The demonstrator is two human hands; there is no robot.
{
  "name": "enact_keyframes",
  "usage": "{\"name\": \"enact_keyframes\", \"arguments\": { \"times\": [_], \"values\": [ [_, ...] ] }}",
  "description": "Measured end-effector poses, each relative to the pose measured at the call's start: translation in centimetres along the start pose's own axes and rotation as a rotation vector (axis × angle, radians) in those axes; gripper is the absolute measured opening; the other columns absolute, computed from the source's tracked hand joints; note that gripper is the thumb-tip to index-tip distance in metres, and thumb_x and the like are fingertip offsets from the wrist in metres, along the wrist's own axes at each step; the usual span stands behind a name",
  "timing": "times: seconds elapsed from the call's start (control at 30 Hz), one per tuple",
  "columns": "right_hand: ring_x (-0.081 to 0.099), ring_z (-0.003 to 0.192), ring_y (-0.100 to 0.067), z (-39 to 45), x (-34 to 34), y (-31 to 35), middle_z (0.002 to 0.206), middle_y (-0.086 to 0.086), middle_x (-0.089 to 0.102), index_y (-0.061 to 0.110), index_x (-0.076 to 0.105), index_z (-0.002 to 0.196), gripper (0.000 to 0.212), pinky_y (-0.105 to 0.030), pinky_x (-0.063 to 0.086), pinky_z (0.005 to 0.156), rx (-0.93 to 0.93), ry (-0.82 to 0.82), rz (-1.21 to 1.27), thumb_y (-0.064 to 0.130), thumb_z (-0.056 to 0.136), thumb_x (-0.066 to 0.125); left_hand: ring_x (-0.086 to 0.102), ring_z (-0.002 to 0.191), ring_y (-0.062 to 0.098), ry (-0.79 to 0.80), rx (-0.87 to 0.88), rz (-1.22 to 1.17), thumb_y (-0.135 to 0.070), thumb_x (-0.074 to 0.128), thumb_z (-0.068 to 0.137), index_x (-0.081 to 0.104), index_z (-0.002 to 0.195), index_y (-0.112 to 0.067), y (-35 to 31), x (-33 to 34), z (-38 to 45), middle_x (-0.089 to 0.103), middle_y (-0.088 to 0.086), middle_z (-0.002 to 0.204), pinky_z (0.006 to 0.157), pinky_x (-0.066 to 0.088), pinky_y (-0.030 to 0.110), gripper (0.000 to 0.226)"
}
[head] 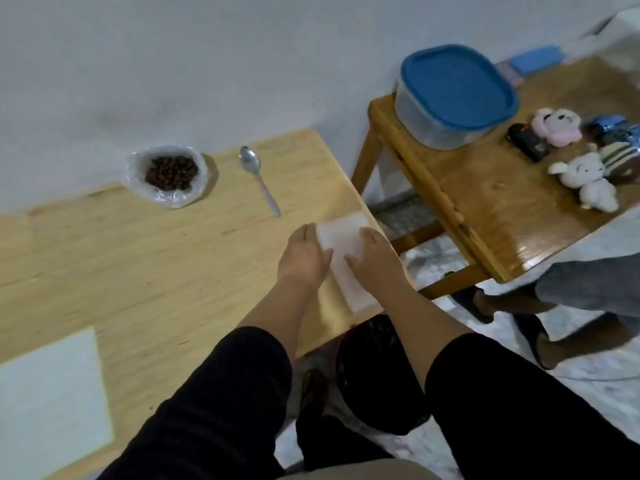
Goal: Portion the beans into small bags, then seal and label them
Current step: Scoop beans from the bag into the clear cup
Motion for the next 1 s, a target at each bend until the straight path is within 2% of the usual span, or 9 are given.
{"name": "enact_keyframes", "arguments": {
  "times": [0.23,0.37,0.5,0.6,0.67,0.73,0.83,0.93,1.0],
  "values": [
    [0.021,0.141,-0.021,1.2,1.2,-1.0,0.153,-0.008,0.023,0.007,0.018,0.147,0.075,-0.030,0.023,0.112,0.016,-0.048,0.066,0.037,0.090,0.056,0.025,0.137,0.025,-0.147,0.017,0.011,-0.030,0.052,0.094,0.026,0.146,-0.006,0.4,0.8,0.8,0.033,0.012,0.147,0.110,0.024,0.030,0.063],
    [0.017,0.142,-0.021,1.5,1.5,-1.2,0.154,-0.009,0.019,0.006,0.015,0.147,0.080,-0.028,0.019,0.113,0.031,-0.078,0.090,0.037,0.088,0.059,0.037,0.128,0.027,-0.257,0.079,-0.079,-0.019,0.059,0.090,0.038,0.140,-0.007,0.5,0.5,0.1,0.044,0.013,0.137,0.103,0.031,0.031,0.055],
    [0.019,0.141,-0.022,1.9,1.1,-1.4,0.153,-0.008,0.019,0.007,0.016,0.147,0.085,-0.029,0.022,0.112,0.083,-0.106,0.198,0.033,0.083,0.066,0.048,0.111,0.028,-0.369,0.101,-0.174,-0.009,0.057,0.086,0.052,0.124,-0.008,0.0,0.2,-0.4,0.053,0.012,0.120,0.090,0.040,0.032,0.038],
    [0.021,0.139,-0.021,2.2,0.5,-1.4,0.152,-0.007,0.021,0.009,0.019,0.147,0.084,-0.030,0.026,0.110,0.106,-0.124,0.304,0.029,0.082,0.068,0.056,0.093,0.024,-0.368,0.050,-0.346,-0.008,0.051,0.090,0.057,0.101,-0.013,0.0,-0.3,-0.2,0.060,0.008,0.102,0.078,0.046,0.034,0.014],
    [0.023,0.138,-0.023,2.4,-0.3,-1.2,0.151,-0.008,0.024,0.011,0.021,0.146,0.081,-0.033,0.030,0.110,0.078,-0.158,0.316,0.030,0.082,0.068,0.057,0.077,0.019,-0.342,0.038,-0.431,-0.008,0.047,0.092,0.054,0.090,-0.018,-0.3,-0.8,-0.2,0.063,0.002,0.086,0.068,0.045,0.031,0.012],
    [0.024,0.137,-0.024,2.7,-1.5,-0.5,0.149,-0.009,0.026,0.016,0.024,0.146,0.079,-0.038,0.031,0.109,0.010,-0.203,0.287,0.030,0.082,0.067,0.054,0.066,0.012,-0.338,0.046,-0.453,-0.006,0.046,0.093,0.050,0.087,-0.020,-0.6,-1.6,-0.2,0.059,-0.005,0.074,0.059,0.042,0.021,0.015],
    [0.034,0.130,-0.027,3.3,-3.9,1.4,0.141,-0.010,0.041,0.018,0.041,0.139,0.066,-0.041,0.034,0.106,-0.159,-0.298,0.206,0.030,0.080,0.069,0.052,0.063,0.001,-0.394,0.063,-0.464,-0.003,0.048,0.092,0.051,0.084,-0.019,-0.7,-3.8,-0.2,0.056,-0.013,0.071,0.056,0.036,0.006,0.018],
    [0.050,0.110,-0.032,4.2,-6.2,4.6,0.112,-0.012,0.064,0.013,0.068,0.107,0.028,-0.040,0.042,0.091,-0.286,-0.303,0.141,0.027,0.084,0.061,0.054,0.065,0.008,-0.499,0.065,-0.467,-0.004,0.051,0.091,0.056,0.085,-0.013,-0.3,-7.2,-0.1,0.061,-0.006,0.075,0.059,0.035,0.003,0.012],
    [0.058,0.092,-0.034,4.3,-7.4,7.3,0.091,-0.012,0.070,0.009,0.073,0.091,0.018,-0.036,0.044,0.078,-0.368,-0.294,0.210,0.021,0.085,0.060,0.057,0.073,0.010,-0.586,0.045,-0.497,-0.007,0.055,0.090,0.061,0.090,-0.012,0.3,-10.0,-0.5,0.064,-0.005,0.081,0.064,0.036,0.004,0.008]
  ]
}}
Point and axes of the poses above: each hand's wrist, its own z-axis towards the middle knuckle, its own x-axis out of the palm, y = z × x, the point moved 5 cm from there along z, towards the middle knuckle
